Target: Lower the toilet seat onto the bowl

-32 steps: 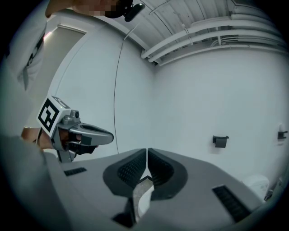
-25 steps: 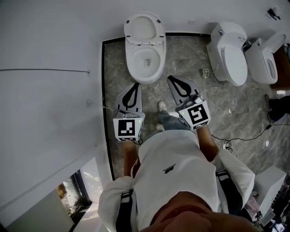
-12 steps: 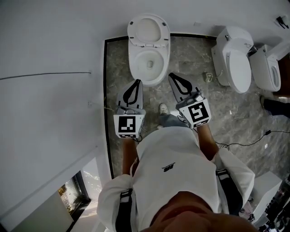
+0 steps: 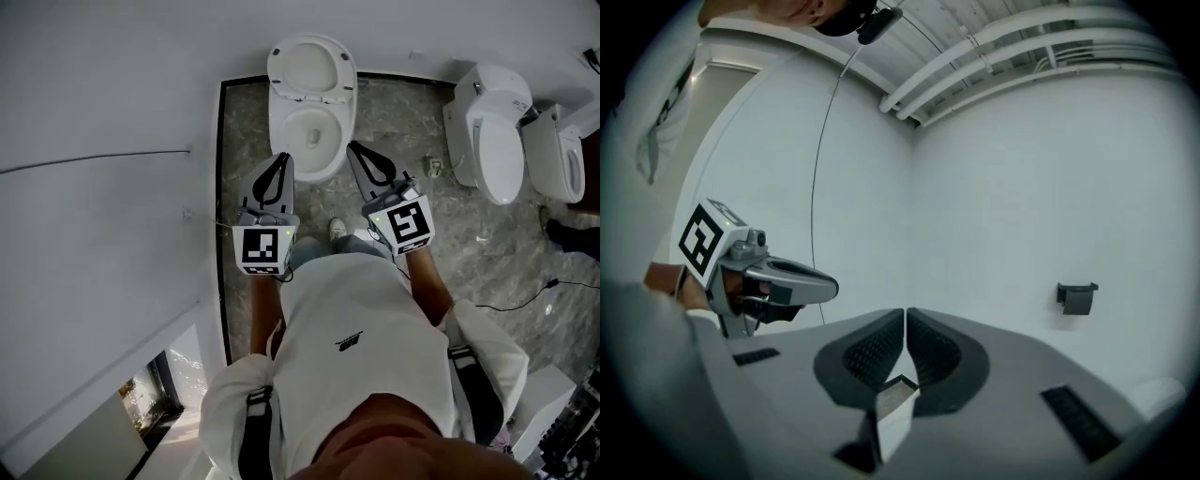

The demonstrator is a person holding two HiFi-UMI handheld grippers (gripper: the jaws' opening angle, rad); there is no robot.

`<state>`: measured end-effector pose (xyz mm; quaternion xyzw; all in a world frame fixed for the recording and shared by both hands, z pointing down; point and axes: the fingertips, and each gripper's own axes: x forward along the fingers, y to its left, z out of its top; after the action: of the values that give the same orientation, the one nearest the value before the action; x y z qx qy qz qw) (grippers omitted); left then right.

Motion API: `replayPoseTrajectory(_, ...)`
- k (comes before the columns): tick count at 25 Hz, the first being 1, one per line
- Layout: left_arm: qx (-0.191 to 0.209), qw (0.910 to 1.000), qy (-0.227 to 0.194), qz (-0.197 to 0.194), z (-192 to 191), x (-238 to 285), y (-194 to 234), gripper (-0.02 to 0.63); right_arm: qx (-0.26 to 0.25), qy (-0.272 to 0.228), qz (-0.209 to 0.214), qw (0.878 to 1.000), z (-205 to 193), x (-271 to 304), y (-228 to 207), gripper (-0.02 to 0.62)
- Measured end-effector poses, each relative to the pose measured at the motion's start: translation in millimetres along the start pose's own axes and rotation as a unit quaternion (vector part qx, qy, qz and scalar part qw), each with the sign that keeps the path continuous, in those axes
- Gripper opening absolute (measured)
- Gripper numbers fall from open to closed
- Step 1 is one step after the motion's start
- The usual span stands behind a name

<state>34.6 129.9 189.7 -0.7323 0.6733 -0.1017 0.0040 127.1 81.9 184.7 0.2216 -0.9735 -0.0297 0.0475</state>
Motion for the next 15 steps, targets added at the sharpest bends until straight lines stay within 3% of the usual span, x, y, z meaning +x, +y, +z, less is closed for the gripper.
replayPoseTrajectory(9, 0.002, 1.0000, 0.002, 0.003, -6.8, 31.2, 25.7, 0.032, 0.008, 0.011, -0.008, 1.000, -15.3, 31.2, -17.4, 0.032)
replayPoseTrajectory(15, -0.001, 0.9999, 0.005, -0.016, -19.6, 58.8, 48.5, 0.032, 0.004, 0.019, -0.029, 0.999, -22.6, 59.4, -30.0, 0.034)
